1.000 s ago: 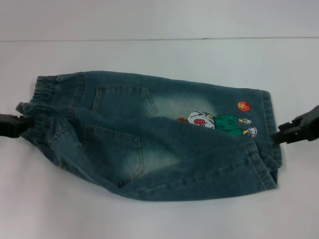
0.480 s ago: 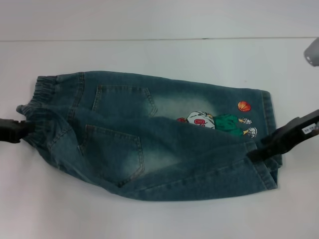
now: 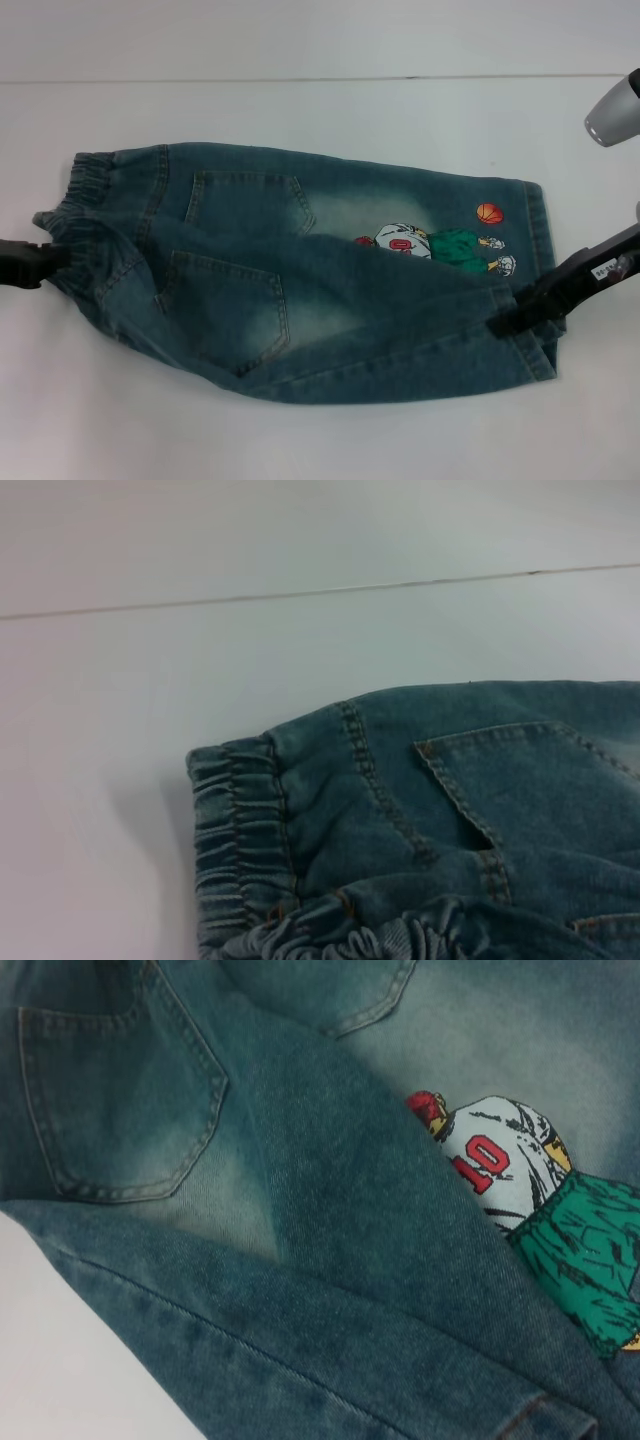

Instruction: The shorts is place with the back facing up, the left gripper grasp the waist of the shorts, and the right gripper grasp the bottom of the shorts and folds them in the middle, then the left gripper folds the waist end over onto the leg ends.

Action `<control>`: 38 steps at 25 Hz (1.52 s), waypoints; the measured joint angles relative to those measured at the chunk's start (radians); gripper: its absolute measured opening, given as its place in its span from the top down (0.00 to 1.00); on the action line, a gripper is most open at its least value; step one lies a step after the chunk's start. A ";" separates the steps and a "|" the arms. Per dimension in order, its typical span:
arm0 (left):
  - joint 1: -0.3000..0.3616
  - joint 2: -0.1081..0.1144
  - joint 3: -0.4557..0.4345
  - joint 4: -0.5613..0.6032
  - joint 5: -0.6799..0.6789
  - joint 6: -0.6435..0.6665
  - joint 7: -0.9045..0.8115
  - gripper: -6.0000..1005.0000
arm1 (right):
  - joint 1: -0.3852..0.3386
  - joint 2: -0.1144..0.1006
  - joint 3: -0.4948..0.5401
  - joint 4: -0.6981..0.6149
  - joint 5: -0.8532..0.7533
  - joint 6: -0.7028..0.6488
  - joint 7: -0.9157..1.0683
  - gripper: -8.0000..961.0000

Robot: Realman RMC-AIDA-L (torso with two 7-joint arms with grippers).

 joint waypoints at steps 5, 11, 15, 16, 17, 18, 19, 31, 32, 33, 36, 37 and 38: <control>-0.003 -0.001 0.001 -0.003 0.000 -0.002 0.001 0.95 | 0.005 -0.005 -0.022 0.022 -0.006 0.012 0.018 0.23; -0.003 0.001 0.001 -0.003 0.000 -0.002 0.001 0.95 | 0.008 -0.004 -0.031 0.033 -0.011 0.005 0.020 0.23; 0.001 0.002 0.001 -0.002 0.001 0.000 0.002 0.95 | 0.009 -0.001 -0.029 0.033 -0.007 0.014 0.017 0.23; 0.002 0.002 0.001 -0.002 0.001 0.000 0.003 0.95 | 0.008 0.001 -0.027 0.033 -0.006 0.017 0.015 0.23; 0.003 0.002 0.001 -0.001 0.001 0.001 0.004 0.95 | 0.009 0.003 -0.027 0.033 -0.005 0.022 0.013 0.23; 0.004 0.002 0.001 0.001 0.001 0.002 0.005 0.95 | 0.009 0.005 -0.028 0.033 -0.003 0.028 0.011 0.23; 0.004 0.003 0.001 0.001 0.001 0.002 0.007 0.95 | 0.009 0.006 -0.030 0.033 0.002 0.033 0.010 0.23; 0.004 -0.002 0.001 0.003 -0.002 0.005 0.023 0.95 | 0.013 0.006 -0.035 0.109 0.055 0.109 -0.018 0.38; 0.003 -0.002 0.001 0.003 -0.002 0.005 0.023 0.95 | 0.012 0.007 -0.036 0.111 0.055 0.113 -0.018 0.50; 0.003 -0.002 0.001 0.003 -0.001 0.005 0.023 0.95 | 0.010 0.007 -0.036 0.112 0.055 0.116 -0.018 0.62; 0.003 -0.002 0.001 0.002 -0.001 0.002 0.024 0.95 | 0.002 0.007 -0.032 0.112 0.058 0.118 -0.024 0.74; 0.003 -0.002 0.001 0.001 -0.002 0.001 0.024 0.95 | -0.001 0.007 -0.030 0.112 0.062 0.118 -0.027 0.78; 0.004 -0.002 0.001 0.000 -0.003 0.000 0.024 0.95 | -0.005 0.007 -0.028 0.110 0.069 0.117 -0.033 0.82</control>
